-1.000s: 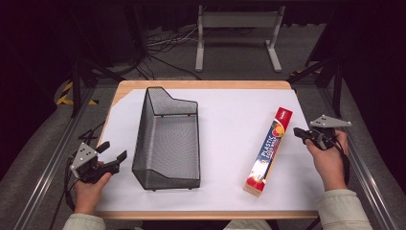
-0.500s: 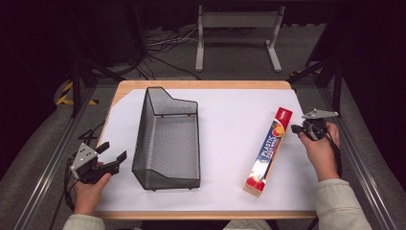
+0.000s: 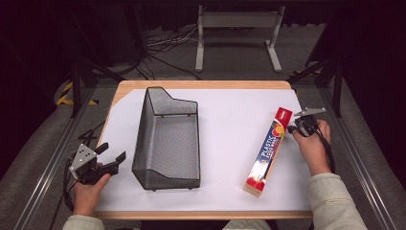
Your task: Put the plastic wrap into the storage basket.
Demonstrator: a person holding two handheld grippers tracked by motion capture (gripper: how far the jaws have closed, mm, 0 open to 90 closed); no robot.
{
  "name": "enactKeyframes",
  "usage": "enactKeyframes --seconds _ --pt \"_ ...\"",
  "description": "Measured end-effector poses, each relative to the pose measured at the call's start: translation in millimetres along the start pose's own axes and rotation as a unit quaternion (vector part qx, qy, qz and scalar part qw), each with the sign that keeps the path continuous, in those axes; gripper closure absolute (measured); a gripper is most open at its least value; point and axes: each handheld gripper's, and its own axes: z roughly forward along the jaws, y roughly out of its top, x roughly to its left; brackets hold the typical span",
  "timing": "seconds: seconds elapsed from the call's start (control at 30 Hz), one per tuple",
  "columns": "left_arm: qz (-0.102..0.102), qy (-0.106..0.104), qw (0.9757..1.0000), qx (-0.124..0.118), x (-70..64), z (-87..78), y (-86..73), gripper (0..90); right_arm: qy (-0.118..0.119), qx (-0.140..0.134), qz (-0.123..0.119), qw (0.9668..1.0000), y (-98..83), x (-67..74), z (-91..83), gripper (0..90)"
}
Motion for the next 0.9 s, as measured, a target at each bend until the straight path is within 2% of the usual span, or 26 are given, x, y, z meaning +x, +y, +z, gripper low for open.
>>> enactKeyframes --seconds 0.2,0.33,0.5,0.6,0.67,0.77,0.87,0.9 --pt "-0.003 0.001 1.0 -0.001 1.1 -1.0 -0.1 24.5 0.018 -0.011 0.013 0.9997 4.8 -1.0 6.5 90.0" --pt "-0.003 0.0 1.0 0.0 0.5 -0.2 0.3 24.5 0.016 -0.009 0.003 0.9998 11.4 4.8 11.4 90.0" --pt "-0.001 -0.001 1.0 -0.001 0.2 1.3 0.9 24.6 0.028 -0.009 -0.02 0.9994 22.0 16.8 20.5 90.0" --pt "-0.002 -0.001 1.0 -0.002 0.4 1.5 0.9 24.5 0.032 -0.006 -0.025 0.9991 24.9 23.5 25.0 90.0" --pt "-0.002 -0.001 1.0 -0.002 1.0 1.5 1.0 24.5 0.04 -0.009 -0.036 0.9985 27.9 29.6 29.2 90.0" --pt "-0.003 0.0 1.0 -0.001 1.5 1.6 0.9 24.6 0.063 -0.013 -0.05 0.9966 31.8 38.2 32.9 90.0" --pt "-0.005 0.001 1.0 -0.003 1.7 1.2 0.9 24.6 0.057 -0.005 -0.07 0.9959 34.6 45.6 34.9 90.0" --pt "-0.004 0.001 1.0 -0.002 2.0 1.1 1.0 24.6 0.057 -0.003 -0.07 0.9959 34.4 45.3 34.7 90.0"
